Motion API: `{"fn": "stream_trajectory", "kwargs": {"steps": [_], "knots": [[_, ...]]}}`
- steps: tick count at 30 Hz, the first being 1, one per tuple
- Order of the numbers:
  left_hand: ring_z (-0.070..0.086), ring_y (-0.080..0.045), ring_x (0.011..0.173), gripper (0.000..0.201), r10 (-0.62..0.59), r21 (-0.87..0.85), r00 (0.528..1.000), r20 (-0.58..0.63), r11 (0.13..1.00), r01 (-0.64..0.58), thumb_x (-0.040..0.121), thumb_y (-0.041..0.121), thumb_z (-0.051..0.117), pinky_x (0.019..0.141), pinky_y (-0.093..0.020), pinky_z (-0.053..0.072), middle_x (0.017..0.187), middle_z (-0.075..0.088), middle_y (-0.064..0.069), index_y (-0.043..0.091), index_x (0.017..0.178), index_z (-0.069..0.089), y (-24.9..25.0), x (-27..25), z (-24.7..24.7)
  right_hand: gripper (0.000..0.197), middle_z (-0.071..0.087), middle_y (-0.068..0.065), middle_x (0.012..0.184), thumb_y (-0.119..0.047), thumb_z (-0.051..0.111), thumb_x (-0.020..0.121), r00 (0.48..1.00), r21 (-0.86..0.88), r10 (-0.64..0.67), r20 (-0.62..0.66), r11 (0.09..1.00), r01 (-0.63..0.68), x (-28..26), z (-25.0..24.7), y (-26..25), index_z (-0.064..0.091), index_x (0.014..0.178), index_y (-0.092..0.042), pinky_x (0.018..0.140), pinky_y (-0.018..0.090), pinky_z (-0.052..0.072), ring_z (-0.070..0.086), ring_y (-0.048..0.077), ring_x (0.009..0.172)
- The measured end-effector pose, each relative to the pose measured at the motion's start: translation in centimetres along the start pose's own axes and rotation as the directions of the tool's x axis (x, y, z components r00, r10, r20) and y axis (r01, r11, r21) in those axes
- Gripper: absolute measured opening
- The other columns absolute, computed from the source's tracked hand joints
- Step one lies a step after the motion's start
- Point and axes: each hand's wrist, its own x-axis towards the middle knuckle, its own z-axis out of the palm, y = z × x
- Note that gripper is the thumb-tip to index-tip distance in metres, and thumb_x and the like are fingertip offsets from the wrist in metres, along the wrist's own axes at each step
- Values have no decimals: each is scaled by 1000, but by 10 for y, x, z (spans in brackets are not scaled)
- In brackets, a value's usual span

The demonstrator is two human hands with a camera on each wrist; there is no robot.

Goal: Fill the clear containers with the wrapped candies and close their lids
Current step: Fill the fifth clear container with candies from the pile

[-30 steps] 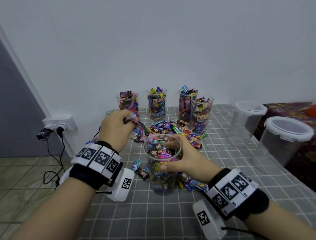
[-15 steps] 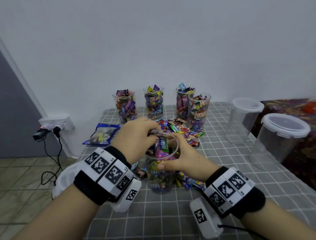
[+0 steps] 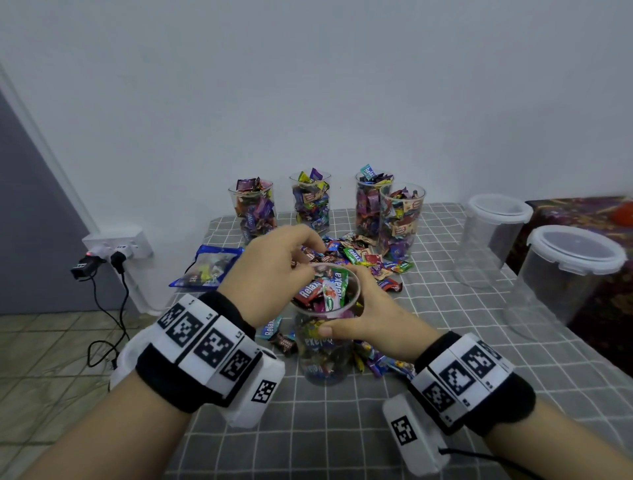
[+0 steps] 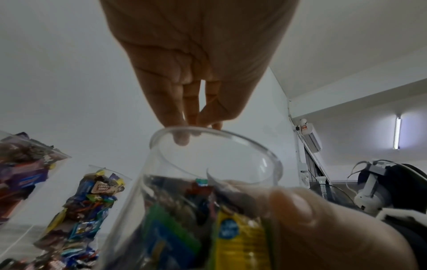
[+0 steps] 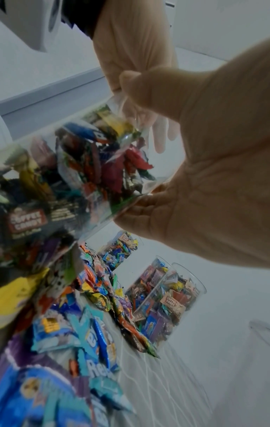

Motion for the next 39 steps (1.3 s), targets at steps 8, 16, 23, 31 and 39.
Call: {"fn": "stream_trajectory", "kwargs": {"steps": [8, 16, 23, 31, 39], "knots": [[56, -14, 95, 30, -160, -52, 978, -135, 987, 154, 84, -1, 49, 83, -31, 45, 102, 58, 5, 25, 94, 59, -21, 2, -2, 106, 36, -6, 143, -28, 83, 63, 989, -527, 93, 111, 850, -21, 1, -16, 7, 16, 146, -29, 111, 33, 32, 35, 12, 131], [55, -18, 107, 34, -388, 353, 886, 254, 890, 289, 85, 22, 62, 89, -34, 46, 124, 58, -1, 26, 118, 57, -58, -1, 22, 111, -6, -1, 159, -23, 72, 76, 907, -874, 419, 52, 458, -162, -9, -51, 8, -11, 150, -24, 112, 34, 29, 11, 19, 145], [53, -24, 116, 50, -484, 494, 767, 422, 832, 253, 89, 31, 60, 94, -33, 45, 131, 55, -7, 23, 136, 44, -63, -5, 48, 111, -1, 0, 159, -30, 73, 76, 783, -969, 622, -8, 188, -160, -14, -51, 19, -9, 151, -26, 92, 35, 48, 41, 25, 130], [55, -24, 114, 48, -511, 577, 708, 487, 797, 178, 84, 24, 68, 91, -30, 45, 128, 57, -5, 20, 128, 51, -67, -1, 61, 107, 1, -1, 159, -27, 71, 79, 797, -970, 604, 9, 200, -141, -4, -39, 27, -8, 151, -25, 101, 39, 44, 34, 25, 136], [54, -25, 116, 36, -487, 589, 736, 471, 794, 149, 90, 16, 58, 89, -29, 43, 127, 58, -8, 18, 126, 56, -69, -3, 63, 88, 14, 6, 155, -23, 65, 83, 784, -990, 619, 32, 127, -60, 9, -32, 32, 10, 151, -33, 99, 42, 45, 39, 31, 132]]}}
